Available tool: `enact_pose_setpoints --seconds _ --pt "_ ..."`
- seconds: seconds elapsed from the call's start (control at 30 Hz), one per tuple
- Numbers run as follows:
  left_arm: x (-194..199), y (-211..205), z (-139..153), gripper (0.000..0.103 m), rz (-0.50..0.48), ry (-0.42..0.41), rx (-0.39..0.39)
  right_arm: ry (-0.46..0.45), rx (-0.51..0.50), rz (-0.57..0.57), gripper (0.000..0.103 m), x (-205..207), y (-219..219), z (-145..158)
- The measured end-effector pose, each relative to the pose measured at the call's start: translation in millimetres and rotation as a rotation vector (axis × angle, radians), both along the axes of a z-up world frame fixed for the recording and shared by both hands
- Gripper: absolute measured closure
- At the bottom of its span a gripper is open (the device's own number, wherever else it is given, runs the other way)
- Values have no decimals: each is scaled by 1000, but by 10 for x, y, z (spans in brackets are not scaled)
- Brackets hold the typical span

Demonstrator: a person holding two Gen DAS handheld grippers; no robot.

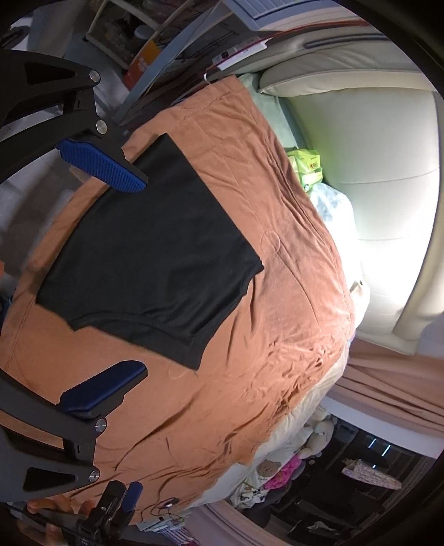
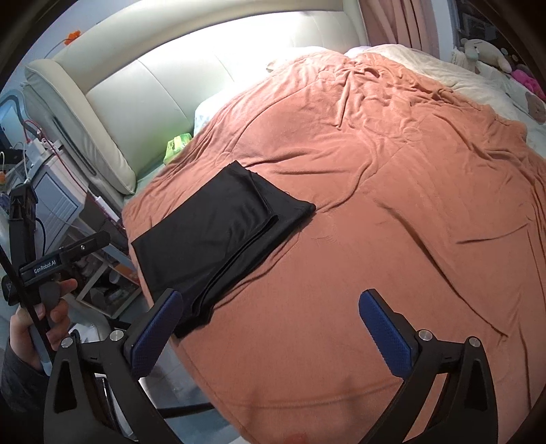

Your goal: Fold small clothes

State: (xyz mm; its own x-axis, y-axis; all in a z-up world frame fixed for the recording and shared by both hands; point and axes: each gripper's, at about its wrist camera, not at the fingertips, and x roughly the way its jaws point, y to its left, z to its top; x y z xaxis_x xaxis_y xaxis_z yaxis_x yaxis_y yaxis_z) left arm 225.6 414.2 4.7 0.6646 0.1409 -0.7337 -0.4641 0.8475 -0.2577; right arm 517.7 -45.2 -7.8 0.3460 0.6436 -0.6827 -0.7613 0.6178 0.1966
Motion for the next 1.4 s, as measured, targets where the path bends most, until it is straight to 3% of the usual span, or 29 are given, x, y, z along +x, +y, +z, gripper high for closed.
enact_pose_setpoints --seconds 0.4,0.8,1.4 --pt "-270 -742 410 1 -41 -62 71 -53 59 -74 0 -441 -1046 372" --pt "-640 -1615 737 0 -125 -108 125 -175 92 -140 0 -1159 -2122 577" --pt "-1381 -2509 913 1 -236 -223 180 -282 158 -199 0 -2114 -3150 573"
